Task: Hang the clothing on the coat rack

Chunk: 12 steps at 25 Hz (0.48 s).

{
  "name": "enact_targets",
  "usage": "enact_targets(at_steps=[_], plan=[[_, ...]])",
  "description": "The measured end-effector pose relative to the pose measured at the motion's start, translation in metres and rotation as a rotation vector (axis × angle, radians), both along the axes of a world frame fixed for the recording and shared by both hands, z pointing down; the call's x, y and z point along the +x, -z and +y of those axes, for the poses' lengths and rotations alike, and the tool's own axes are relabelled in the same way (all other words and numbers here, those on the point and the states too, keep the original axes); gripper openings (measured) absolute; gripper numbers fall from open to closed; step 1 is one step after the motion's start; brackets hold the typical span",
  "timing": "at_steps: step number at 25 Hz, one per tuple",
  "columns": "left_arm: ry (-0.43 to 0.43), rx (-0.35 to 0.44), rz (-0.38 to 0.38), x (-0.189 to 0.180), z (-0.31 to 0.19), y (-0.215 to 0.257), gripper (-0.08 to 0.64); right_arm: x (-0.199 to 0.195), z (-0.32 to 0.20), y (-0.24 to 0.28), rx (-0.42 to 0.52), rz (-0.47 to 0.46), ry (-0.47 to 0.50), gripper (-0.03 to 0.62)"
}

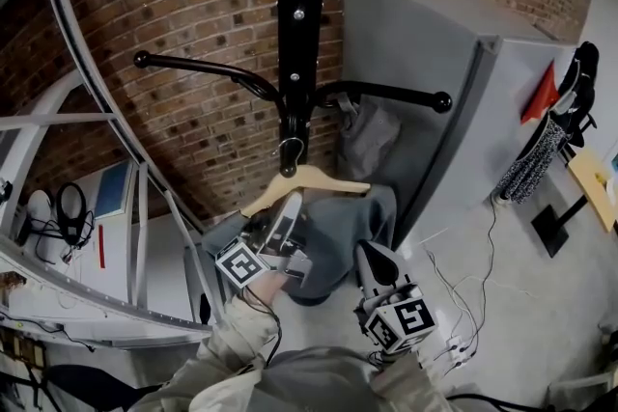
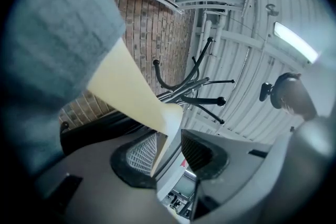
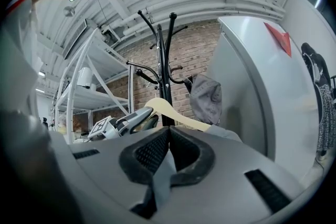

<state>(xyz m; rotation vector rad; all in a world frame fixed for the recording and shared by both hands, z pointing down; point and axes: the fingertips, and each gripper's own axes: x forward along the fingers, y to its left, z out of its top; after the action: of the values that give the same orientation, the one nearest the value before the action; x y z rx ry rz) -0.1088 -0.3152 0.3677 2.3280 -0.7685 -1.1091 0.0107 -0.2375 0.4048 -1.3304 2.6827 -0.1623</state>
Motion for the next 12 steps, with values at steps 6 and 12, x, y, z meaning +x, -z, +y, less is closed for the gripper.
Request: enact_targets(at_steps=[6, 12], plan=[[0.03, -0.012, -0.06, -0.001, 0.014, -0.008, 0.133, -0.002, 0.009, -0.002, -0.009, 0.004, 0.009, 0.025], [0.098, -0.021, -0.187, -0.003, 0.029, -0.018, 0.133, -0.008, 0.012, -0.007, -0.023, 0.001, 0.035, 0.025]])
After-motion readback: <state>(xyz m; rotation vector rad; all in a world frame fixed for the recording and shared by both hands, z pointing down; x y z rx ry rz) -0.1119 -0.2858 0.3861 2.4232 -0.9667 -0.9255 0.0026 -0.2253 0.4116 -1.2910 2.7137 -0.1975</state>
